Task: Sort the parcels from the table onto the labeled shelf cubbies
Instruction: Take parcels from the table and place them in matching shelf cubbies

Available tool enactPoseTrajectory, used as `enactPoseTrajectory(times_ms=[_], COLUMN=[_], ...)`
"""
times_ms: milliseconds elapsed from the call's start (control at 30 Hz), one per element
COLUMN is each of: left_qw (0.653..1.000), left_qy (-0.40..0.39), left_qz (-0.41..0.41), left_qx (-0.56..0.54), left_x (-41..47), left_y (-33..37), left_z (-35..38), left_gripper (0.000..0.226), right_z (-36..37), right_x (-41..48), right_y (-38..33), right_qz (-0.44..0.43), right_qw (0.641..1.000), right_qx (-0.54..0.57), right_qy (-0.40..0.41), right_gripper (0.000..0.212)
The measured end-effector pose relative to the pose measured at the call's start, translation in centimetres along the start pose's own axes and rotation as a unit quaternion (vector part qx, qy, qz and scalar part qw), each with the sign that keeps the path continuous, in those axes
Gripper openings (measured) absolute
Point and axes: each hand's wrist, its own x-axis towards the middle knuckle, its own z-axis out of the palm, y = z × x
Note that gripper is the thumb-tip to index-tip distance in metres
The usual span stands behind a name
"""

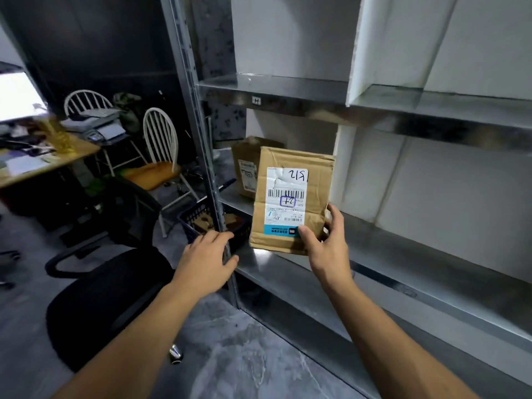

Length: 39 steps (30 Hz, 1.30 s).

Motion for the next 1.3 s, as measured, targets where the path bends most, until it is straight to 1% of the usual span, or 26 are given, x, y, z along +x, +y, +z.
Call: enactPoseTrajectory(times_ms=[133,333,567,733,800,1033,1200,1300], left_qw=[1.000,0.998,0.987,0.973,0.970,0.960,0.958,0.956], left_qy=[0.001,-0.015,-0.070,-0.104,-0.112,-0.144,-0.158,-0.165], left_qz=[-0.002,0.048,0.138,0.203,0.215,0.234,0.233,0.236], left_qx=[-0.010,-0.027,-0.030,-0.035,-0.034,-0.055,-0.060,-0.055], left_x=[3.5,10.5,20.0,23.6,24.5,27.0,28.4,29.3], left_y=[-2.4,-4.9,-7.1,-8.0,-8.1,-7.7,-7.3,-7.2], left_z=[0.5,2.1,4.1,5.8,6.3,8.0,9.1,9.7], left_gripper=[0.055,0.054,0.054,0.054,0.055,0.054,0.054,0.054], right_z=[2.3,5.2,8.3,9.3,9.5,9.9,9.4,9.0], right_x=[3.1,7.7,12.8,14.4,14.8,17.4,18.9,19.2], right_y=[0.9,3.0,4.9,6.4,7.0,9.1,11.2,12.7], right_qz=[0.011,0.035,0.067,0.082,0.093,0.121,0.136,0.139], right_qw=[1.000,0.998,0.983,0.960,0.952,0.938,0.942,0.949], right_qx=[-0.009,-0.027,-0.069,-0.107,-0.114,-0.128,-0.131,-0.115], right_qy=[-0.002,0.044,0.154,0.247,0.268,0.298,0.276,0.257], right_gripper=[0.066,0.066,0.068,0.068,0.070,0.070,0.068,0.072])
